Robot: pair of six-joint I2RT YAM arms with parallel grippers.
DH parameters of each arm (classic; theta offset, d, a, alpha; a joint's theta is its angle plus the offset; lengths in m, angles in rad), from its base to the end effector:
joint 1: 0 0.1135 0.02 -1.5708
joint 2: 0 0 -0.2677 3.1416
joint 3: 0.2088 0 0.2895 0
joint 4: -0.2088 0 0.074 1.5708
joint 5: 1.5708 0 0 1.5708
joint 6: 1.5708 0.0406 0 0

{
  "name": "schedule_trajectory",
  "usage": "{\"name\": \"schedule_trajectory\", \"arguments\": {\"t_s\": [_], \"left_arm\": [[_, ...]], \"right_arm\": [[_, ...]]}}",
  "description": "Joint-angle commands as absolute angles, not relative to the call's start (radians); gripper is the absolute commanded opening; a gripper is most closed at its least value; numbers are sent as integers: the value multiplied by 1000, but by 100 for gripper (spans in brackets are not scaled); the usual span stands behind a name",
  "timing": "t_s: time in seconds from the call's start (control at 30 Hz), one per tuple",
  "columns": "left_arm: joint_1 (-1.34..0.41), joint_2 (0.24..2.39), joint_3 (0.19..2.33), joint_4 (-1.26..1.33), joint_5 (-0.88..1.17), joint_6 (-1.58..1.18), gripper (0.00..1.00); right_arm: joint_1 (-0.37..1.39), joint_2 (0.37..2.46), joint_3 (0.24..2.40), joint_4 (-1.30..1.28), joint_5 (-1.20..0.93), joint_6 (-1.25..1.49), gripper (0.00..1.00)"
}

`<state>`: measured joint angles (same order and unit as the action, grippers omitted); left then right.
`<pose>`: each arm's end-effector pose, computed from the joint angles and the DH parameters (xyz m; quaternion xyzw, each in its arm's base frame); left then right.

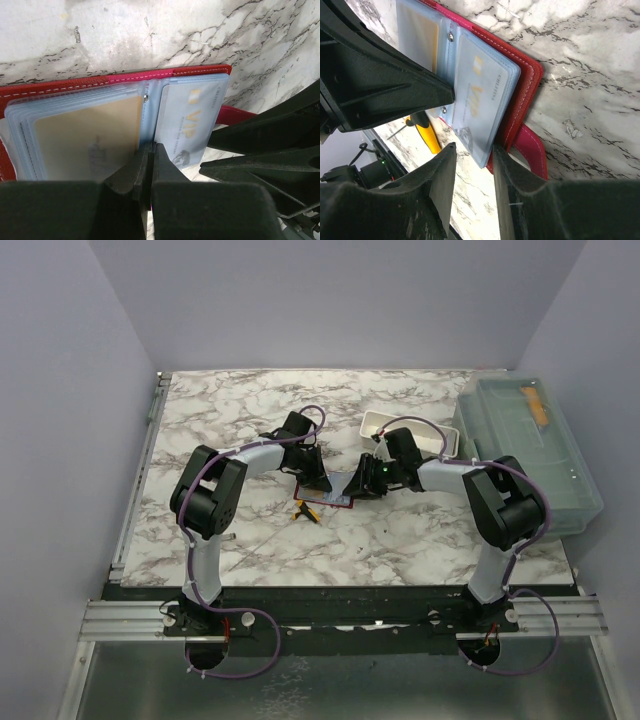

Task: Put the credit cards into the card holder
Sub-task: Insert the credit card into the card holder.

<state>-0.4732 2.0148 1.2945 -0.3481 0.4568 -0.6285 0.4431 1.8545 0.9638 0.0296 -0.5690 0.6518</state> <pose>0.3840 -0.2167 0.1167 -0.0171 0.9450 -0.3136 0.0915 0.3431 0.1871 0.1060 -0.0032 0.9053 0.3983 0.1478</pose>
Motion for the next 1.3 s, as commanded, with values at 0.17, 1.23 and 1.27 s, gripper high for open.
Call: {"name": "schedule_trajectory", "arguments": {"t_s": [0.17, 1.23, 1.27], "left_arm": [[-480, 2088, 1246, -390, 364, -599, 0], [-464, 2025, 1256, -388, 491, -612, 3], [-457, 2014, 1252, -388, 506, -616, 6]], "right_arm": [[443, 1817, 988, 2, -546, 624, 38], [477, 1872, 1022, 115, -628, 680, 0], [477, 1872, 1024, 102, -612, 667, 0]]}}
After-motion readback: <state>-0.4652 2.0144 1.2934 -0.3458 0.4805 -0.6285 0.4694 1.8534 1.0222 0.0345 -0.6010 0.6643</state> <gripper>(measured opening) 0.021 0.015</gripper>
